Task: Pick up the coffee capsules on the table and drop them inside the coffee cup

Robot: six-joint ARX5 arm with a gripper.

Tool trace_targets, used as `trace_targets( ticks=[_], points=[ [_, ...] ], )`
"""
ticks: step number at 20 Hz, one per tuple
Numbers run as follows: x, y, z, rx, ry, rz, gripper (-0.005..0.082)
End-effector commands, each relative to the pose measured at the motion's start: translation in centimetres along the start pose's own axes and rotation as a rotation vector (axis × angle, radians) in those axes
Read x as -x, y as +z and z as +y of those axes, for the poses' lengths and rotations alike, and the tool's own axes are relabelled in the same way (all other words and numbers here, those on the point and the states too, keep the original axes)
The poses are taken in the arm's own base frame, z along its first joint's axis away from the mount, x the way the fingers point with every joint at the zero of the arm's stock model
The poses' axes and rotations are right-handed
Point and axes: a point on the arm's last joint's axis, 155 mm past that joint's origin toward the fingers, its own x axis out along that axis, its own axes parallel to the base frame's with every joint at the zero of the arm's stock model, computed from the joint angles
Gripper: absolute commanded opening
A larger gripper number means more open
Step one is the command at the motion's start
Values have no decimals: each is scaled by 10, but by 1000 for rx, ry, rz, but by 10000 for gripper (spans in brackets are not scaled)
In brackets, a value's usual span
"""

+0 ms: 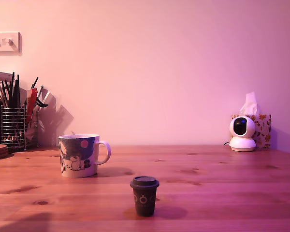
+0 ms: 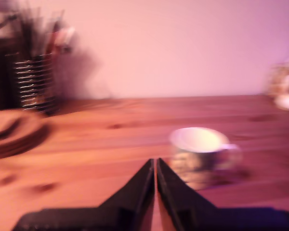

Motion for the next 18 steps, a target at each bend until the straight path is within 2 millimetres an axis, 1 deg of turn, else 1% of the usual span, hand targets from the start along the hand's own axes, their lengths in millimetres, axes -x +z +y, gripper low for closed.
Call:
trace_targets(
  ticks=[1,3,6,9,14,18],
  points=[
    [1,7,-12,-7,-60,-23,-24],
    [3,10,-29,-15,-152,-30,-24],
    [8,6,-53,-17,-288,-12,-24],
    [13,0,-72,-10,-391,19,-24],
    [15,-21,-89,12,-501,114,-24],
    [14,-31,-100,-8,-567,157,-24]
  ],
)
